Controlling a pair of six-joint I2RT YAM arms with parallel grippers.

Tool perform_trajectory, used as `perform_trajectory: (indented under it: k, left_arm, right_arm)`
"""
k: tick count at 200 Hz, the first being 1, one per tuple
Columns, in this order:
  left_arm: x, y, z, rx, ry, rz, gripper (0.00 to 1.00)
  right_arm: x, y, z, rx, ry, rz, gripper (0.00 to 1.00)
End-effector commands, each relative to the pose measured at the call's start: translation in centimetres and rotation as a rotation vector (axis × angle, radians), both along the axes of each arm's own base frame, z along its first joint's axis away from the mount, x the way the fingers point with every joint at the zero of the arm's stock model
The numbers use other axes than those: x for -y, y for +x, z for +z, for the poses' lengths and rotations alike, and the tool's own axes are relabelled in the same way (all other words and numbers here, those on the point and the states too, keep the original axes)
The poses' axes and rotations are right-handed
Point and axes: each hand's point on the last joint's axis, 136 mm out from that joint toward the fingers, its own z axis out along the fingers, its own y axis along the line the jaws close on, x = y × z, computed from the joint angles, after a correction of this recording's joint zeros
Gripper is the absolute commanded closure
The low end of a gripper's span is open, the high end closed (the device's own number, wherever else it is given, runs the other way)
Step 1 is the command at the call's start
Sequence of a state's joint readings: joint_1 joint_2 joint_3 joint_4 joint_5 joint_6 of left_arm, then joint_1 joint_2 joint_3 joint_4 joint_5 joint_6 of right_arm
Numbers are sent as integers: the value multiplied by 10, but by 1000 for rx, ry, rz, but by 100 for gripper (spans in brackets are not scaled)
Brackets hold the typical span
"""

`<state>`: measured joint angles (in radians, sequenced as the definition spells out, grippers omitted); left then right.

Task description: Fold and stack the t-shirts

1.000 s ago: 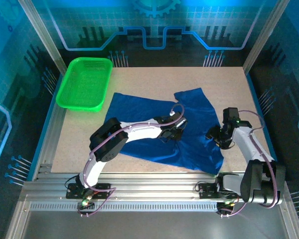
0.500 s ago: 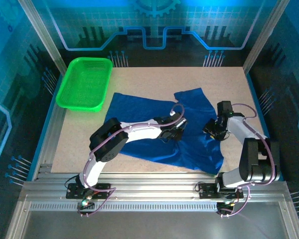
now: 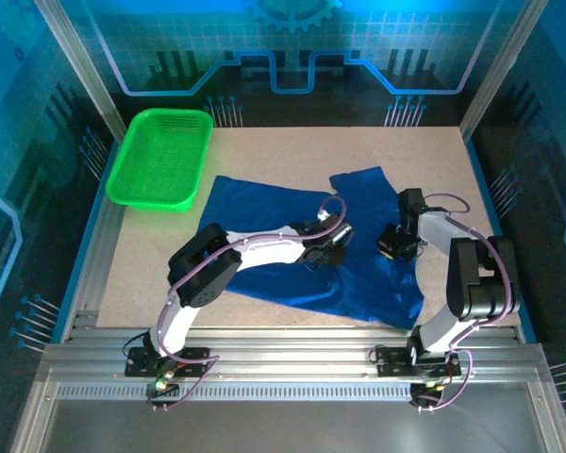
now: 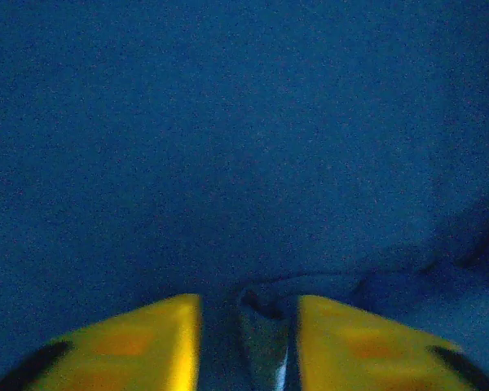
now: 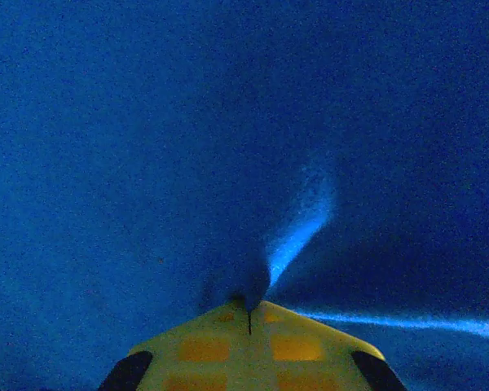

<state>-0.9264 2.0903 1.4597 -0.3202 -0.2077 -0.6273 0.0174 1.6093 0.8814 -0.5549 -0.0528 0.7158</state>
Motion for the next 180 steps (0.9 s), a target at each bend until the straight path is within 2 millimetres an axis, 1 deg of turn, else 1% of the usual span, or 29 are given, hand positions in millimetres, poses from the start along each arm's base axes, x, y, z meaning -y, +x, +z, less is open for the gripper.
perform_trajectory:
  k: [1, 15, 27, 37, 39, 41, 57, 75, 97, 119, 128, 136, 147, 157, 166, 170, 180]
  left_arm:
    - [-21, -1, 38, 39, -12, 88, 45]
    - [-37, -7, 45, 35, -21, 140, 39]
    - [-52, -14, 45, 20, -21, 188, 36]
    - [-64, -22, 41, -1, -18, 221, 33]
    - [-67, -24, 40, -6, -15, 229, 33]
    - [-70, -25, 39, -10, -14, 239, 32]
    - [-92, -37, 24, -52, 13, 296, 31]
    - [-113, -48, 11, -84, 51, 338, 31]
    - [-137, -58, -4, -113, 79, 407, 30]
    - [-165, -69, -15, -145, 115, 487, 30]
    - [-174, -72, -14, -145, 122, 508, 30]
    - [-184, -76, -13, -146, 130, 531, 30]
    - [-196, -81, -8, -142, 135, 553, 29]
    - [-206, -86, -2, -133, 137, 570, 29]
    - [-211, -88, 6, -127, 124, 578, 29]
    - [-212, -88, 11, -119, 112, 577, 27]
    - [-213, -90, 22, -103, 79, 571, 27]
  right_arm:
    - [2, 9, 12, 46, -36, 11, 100]
    - [7, 12, 22, 89, -69, 22, 100]
    - [11, 14, 32, 137, -107, 29, 100]
    - [13, 20, 43, 189, -126, 35, 100]
    - [14, 15, 39, 178, -130, 36, 100]
    - [15, 14, 38, 180, -131, 37, 100]
    - [18, 12, 40, 202, -151, 39, 100]
    - [17, 8, 35, 210, -145, 44, 100]
    - [20, -1, 20, 166, -160, 34, 100]
    - [26, -7, 8, 109, -173, 17, 88]
    - [29, -7, 7, 92, -171, 12, 77]
    - [34, -8, 10, 85, -180, 3, 69]
    - [41, -9, 18, 95, -195, -16, 56]
    - [48, -12, 29, 115, -205, -37, 49]
    - [51, -15, 42, 138, -210, -47, 44]
    - [51, -16, 48, 149, -210, -43, 43]
    - [44, -17, 61, 184, -192, -16, 41]
